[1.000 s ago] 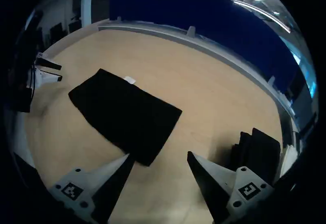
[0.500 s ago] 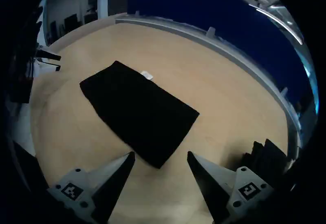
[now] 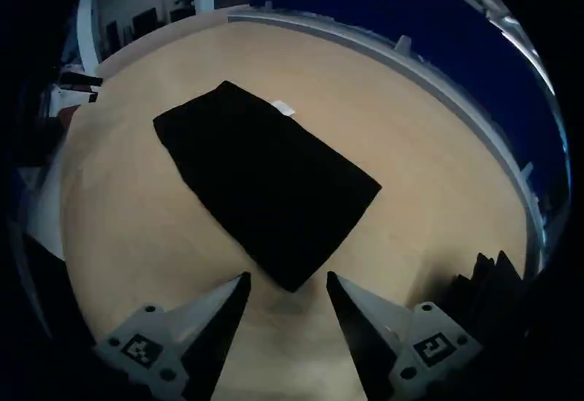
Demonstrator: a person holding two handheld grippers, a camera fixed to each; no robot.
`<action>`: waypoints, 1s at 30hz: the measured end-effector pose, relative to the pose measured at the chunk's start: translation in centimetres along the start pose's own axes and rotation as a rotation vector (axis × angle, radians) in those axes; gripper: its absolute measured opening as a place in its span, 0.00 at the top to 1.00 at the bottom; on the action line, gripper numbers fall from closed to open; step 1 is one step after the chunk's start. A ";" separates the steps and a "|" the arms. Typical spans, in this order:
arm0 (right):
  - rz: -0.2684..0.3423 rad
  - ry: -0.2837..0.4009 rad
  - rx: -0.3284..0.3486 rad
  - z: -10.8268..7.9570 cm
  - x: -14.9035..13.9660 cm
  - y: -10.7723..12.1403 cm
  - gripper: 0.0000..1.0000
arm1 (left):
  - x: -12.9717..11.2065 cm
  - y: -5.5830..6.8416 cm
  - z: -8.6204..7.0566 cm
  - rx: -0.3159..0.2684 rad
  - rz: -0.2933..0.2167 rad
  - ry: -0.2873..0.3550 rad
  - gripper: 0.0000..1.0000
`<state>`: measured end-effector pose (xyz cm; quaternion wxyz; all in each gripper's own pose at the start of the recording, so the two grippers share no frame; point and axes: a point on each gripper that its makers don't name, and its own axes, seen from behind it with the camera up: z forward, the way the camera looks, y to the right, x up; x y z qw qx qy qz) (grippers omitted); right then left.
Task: Fold towel
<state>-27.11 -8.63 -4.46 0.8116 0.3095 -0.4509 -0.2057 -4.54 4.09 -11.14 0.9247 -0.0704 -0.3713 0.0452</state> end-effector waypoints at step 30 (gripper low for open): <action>-0.009 -0.013 0.027 0.2 0.6 0.2 0.94 | -0.8 -0.5 -2.0 0.020 -0.026 0.009 0.13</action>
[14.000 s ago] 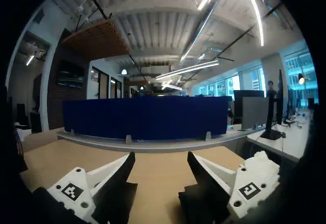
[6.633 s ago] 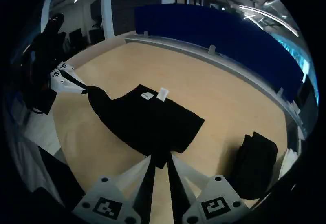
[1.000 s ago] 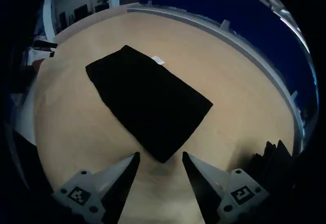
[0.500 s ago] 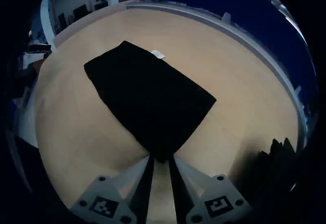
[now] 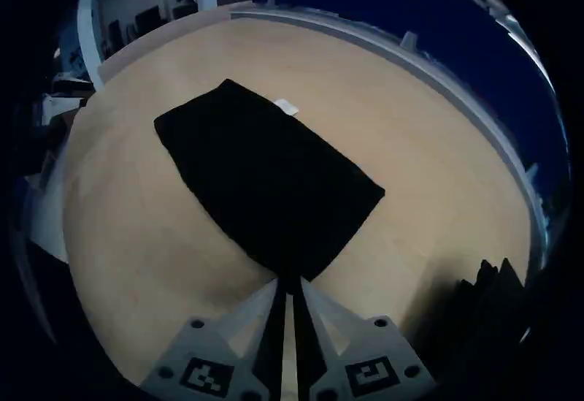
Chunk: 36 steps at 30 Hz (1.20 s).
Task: Fold towel
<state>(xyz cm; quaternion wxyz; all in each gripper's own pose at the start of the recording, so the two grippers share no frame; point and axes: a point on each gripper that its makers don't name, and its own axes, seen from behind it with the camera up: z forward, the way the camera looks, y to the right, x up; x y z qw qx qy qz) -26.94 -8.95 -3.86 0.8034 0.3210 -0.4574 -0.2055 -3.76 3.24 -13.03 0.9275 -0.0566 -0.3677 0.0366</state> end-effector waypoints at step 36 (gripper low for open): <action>-0.355 0.079 -0.032 -3.9 15.1 -0.9 0.94 | 1.0 -1.9 -2.6 0.021 -0.025 0.045 0.13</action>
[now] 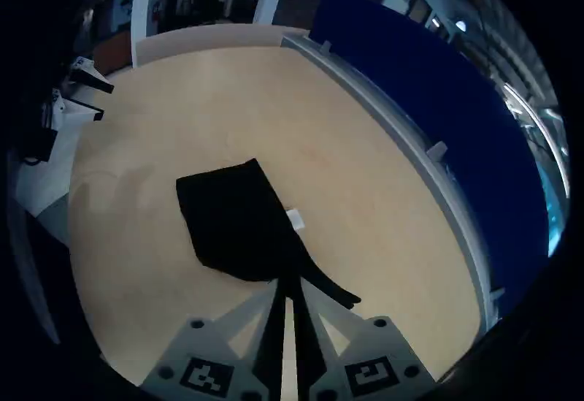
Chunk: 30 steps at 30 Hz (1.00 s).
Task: Fold towel
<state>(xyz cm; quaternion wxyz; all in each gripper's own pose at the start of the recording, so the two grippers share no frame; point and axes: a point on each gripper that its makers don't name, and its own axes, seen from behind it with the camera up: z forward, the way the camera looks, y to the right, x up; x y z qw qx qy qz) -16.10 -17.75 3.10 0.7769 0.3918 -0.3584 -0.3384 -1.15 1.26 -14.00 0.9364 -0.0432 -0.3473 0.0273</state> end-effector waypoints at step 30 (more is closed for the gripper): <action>-0.186 -0.046 0.297 12.8 6.2 -15.1 0.94 | -1.6 -3.0 -3.9 0.105 -0.077 0.023 0.13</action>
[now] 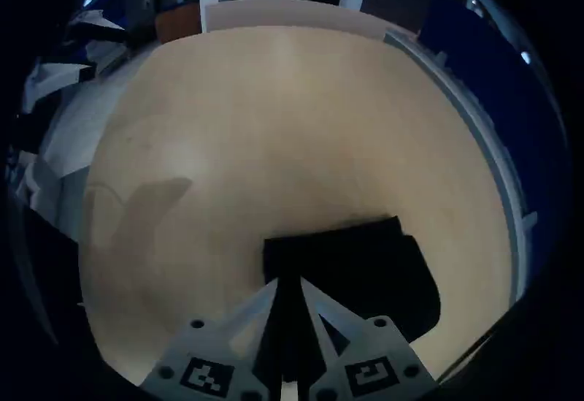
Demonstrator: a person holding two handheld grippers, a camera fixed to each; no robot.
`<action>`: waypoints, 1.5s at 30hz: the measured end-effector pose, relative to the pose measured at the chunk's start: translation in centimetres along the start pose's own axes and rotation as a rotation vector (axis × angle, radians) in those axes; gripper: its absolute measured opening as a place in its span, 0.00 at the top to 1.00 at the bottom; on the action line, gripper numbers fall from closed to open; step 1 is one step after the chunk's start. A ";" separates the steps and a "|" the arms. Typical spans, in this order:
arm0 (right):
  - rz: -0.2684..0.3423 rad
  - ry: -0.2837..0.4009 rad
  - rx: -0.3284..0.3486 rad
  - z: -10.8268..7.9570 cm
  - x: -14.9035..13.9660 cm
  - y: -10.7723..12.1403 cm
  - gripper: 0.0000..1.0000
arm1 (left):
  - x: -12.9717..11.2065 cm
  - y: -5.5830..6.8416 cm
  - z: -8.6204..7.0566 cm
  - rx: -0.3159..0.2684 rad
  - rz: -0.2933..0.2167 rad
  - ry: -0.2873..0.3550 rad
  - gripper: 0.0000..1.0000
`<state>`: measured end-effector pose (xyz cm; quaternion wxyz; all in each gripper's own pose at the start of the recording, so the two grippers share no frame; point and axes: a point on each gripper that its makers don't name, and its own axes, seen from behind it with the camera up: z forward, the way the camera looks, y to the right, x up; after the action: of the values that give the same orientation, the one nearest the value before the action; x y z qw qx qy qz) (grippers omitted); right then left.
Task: Fold towel
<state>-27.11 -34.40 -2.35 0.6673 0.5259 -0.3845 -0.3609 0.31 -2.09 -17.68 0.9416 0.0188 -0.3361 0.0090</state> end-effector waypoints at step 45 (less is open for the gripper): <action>0.160 0.097 -0.065 -5.0 -2.7 1.0 0.22 | 1.3 1.9 0.8 -0.032 0.010 0.009 0.13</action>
<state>-23.77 -29.70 -2.46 0.7285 0.4883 -0.3805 -0.2932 0.75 -0.25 -16.21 0.9432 0.0022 -0.3321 0.0086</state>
